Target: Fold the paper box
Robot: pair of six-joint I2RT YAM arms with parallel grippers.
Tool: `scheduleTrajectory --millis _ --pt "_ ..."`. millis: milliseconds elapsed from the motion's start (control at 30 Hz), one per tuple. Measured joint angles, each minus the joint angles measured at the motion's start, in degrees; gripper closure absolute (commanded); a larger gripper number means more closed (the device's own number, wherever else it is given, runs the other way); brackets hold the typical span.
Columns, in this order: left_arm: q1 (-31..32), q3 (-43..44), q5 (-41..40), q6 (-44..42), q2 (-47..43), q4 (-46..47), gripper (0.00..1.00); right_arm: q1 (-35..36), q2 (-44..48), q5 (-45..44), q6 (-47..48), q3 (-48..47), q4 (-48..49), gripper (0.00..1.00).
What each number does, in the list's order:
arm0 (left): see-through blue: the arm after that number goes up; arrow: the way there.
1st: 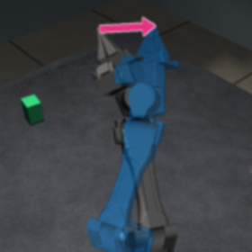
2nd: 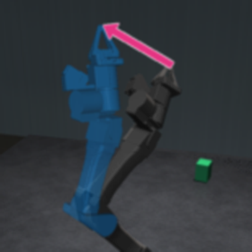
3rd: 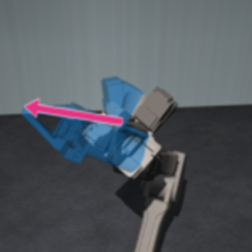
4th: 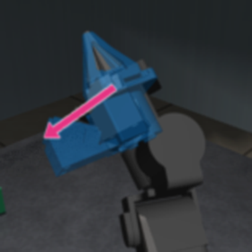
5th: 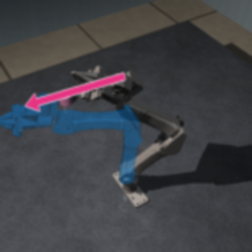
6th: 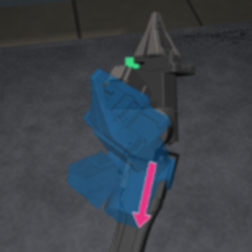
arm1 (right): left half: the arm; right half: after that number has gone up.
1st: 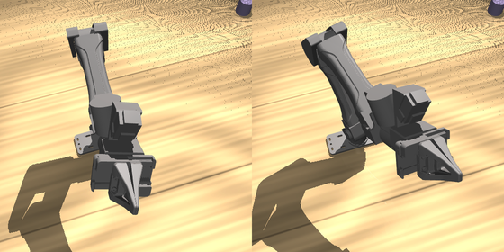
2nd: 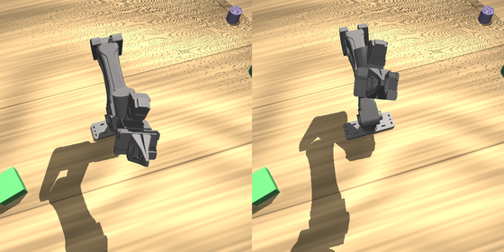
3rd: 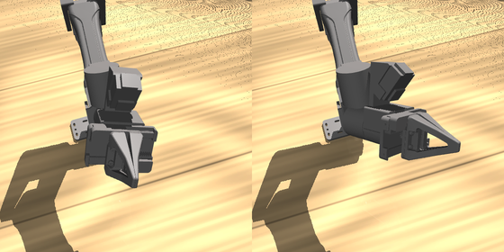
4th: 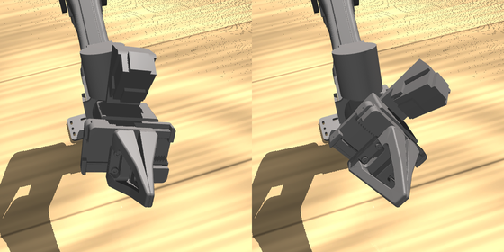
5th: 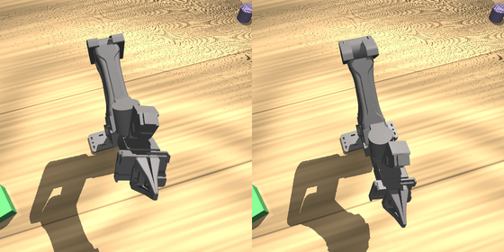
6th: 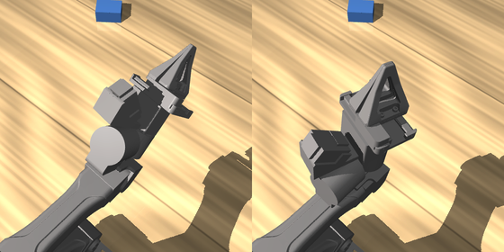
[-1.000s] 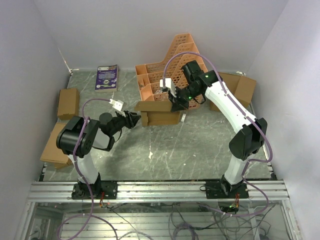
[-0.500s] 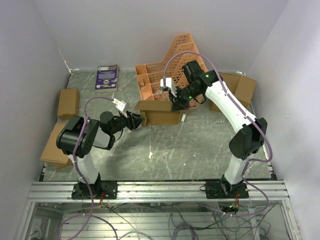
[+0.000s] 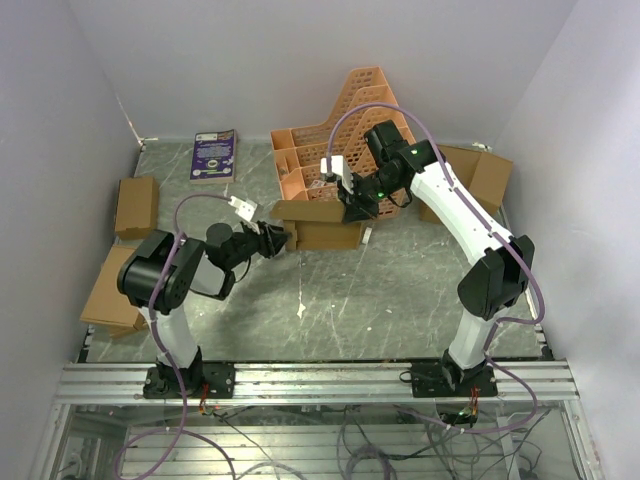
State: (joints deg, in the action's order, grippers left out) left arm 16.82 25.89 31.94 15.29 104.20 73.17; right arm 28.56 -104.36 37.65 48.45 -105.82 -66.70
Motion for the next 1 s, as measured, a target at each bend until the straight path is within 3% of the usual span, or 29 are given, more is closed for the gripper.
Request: scheduleTrajectory --millis 533,1000 --pt "9.64 -2.84 -24.79 -3.39 0.74 6.38 0.54 -0.09 -0.37 0.33 -0.66 -0.04 -0.61 1.00" --pt "12.52 -2.80 -34.97 -4.57 0.81 7.43 0.56 -0.22 -0.37 0.52 -0.66 -0.04 -0.87 1.00"
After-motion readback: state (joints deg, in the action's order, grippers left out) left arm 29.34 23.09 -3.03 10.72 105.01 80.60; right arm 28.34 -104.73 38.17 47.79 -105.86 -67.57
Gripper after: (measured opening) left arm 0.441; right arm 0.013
